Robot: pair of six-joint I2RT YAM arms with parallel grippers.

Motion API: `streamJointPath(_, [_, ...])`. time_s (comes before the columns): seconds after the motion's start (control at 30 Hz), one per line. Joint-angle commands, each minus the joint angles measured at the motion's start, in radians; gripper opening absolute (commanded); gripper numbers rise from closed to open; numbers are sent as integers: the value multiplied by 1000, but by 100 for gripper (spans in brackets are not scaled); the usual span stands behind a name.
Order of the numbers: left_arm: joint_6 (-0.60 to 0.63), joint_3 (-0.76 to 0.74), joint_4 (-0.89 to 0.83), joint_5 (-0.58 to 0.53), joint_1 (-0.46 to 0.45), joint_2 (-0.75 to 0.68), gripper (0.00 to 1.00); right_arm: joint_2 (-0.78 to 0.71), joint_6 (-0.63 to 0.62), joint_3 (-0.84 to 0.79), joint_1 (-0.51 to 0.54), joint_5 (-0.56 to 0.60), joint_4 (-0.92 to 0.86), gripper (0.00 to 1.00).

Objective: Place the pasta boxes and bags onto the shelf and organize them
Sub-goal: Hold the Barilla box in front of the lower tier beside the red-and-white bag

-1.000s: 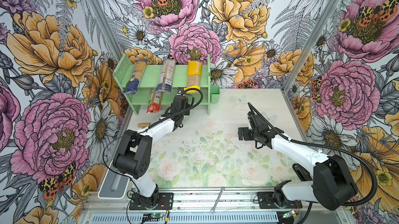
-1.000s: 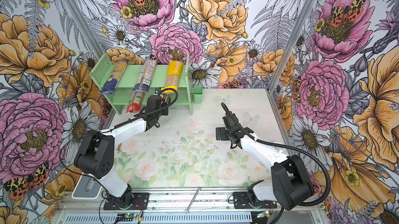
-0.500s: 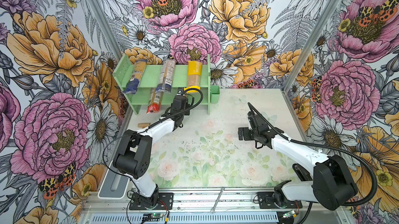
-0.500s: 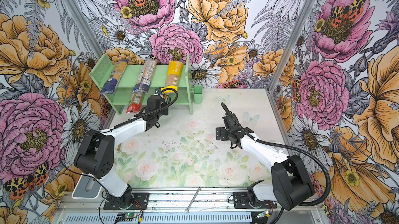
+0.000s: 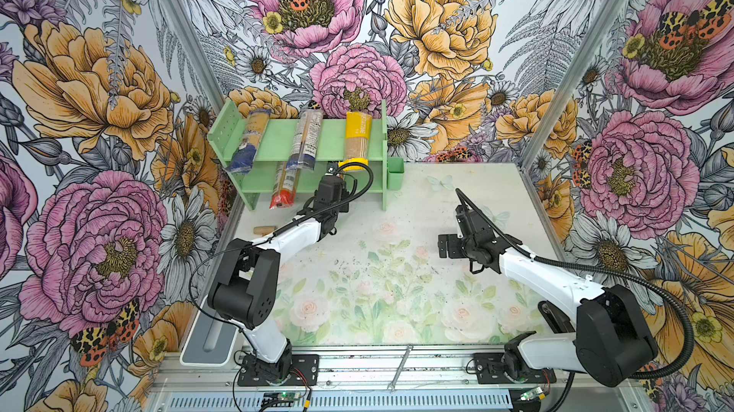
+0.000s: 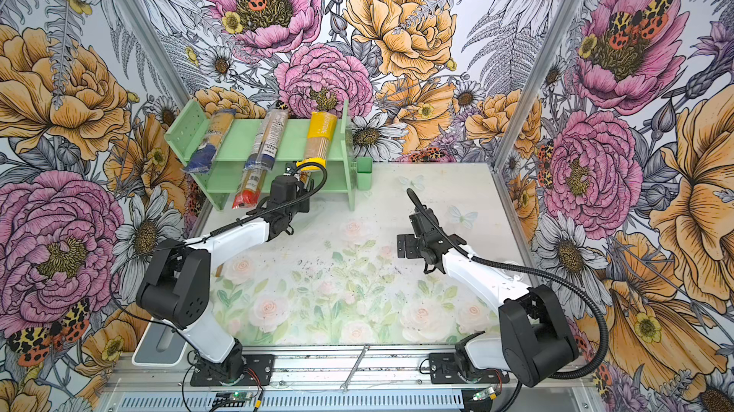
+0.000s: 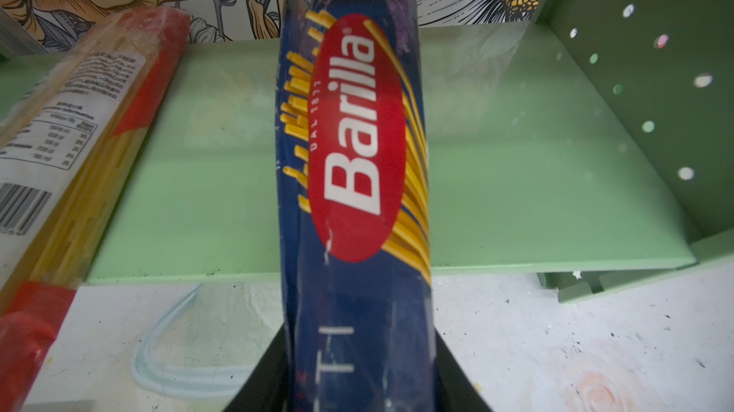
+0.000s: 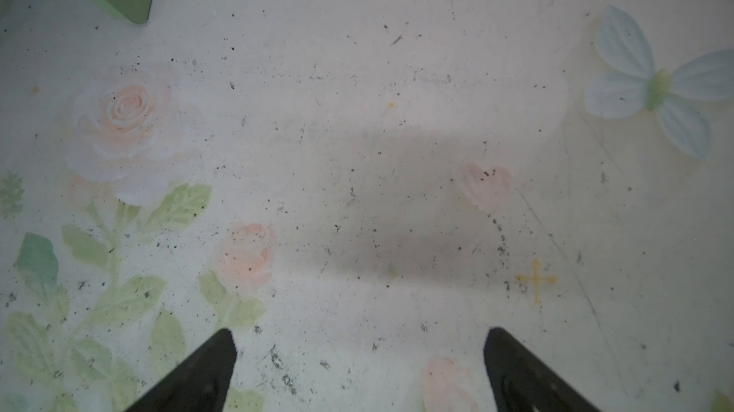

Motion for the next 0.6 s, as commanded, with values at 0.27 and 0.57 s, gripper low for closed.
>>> streamJointPath(0.27, [-1,3,177,-51,2,-49,49,-18,-2,-4,-5,19,-9,100])
streamJointPath(0.57, [4,6,178,-54,2,-51,51,-20,-2,-5,-6,19,-10,100])
